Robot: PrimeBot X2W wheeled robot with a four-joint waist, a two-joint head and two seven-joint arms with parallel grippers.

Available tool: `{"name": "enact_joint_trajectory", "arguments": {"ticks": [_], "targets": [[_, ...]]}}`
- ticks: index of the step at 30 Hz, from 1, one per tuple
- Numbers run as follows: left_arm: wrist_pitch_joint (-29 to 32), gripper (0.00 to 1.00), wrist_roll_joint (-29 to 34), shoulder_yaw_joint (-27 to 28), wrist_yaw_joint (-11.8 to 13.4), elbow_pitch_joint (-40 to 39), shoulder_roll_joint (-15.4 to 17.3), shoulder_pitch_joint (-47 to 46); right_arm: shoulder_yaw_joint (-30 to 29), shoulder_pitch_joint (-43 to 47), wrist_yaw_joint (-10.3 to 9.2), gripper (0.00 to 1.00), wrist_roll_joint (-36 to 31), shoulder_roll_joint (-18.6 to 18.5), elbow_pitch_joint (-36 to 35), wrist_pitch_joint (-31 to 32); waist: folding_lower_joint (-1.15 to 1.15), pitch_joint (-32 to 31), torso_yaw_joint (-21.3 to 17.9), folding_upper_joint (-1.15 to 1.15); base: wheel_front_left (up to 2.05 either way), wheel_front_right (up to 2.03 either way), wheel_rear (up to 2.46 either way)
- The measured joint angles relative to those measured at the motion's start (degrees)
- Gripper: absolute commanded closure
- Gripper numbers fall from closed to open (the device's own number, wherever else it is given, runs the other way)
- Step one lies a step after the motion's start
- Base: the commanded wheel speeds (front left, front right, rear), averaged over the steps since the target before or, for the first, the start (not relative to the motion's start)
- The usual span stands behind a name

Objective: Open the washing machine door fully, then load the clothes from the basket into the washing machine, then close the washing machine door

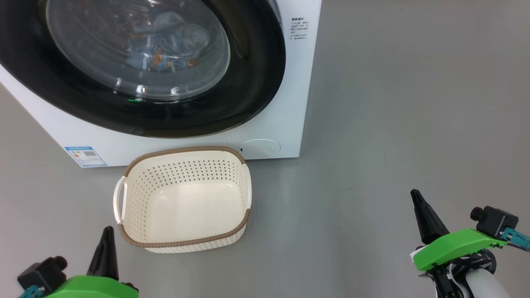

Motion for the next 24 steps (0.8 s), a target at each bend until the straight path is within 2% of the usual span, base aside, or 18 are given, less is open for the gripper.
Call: {"name": "enact_joint_trajectory", "arguments": {"ticks": [24], "targets": [[4.0, 1.00, -13.6, 0.9, 0.0, -0.3, -0.5, 0.0, -3.0, 1.2, 0.00, 1.00, 11.2, 1.8, -2.6, 3.8, 0.00, -1.7, 0.3, 0.00, 0.00, 0.00, 0.00]]}}
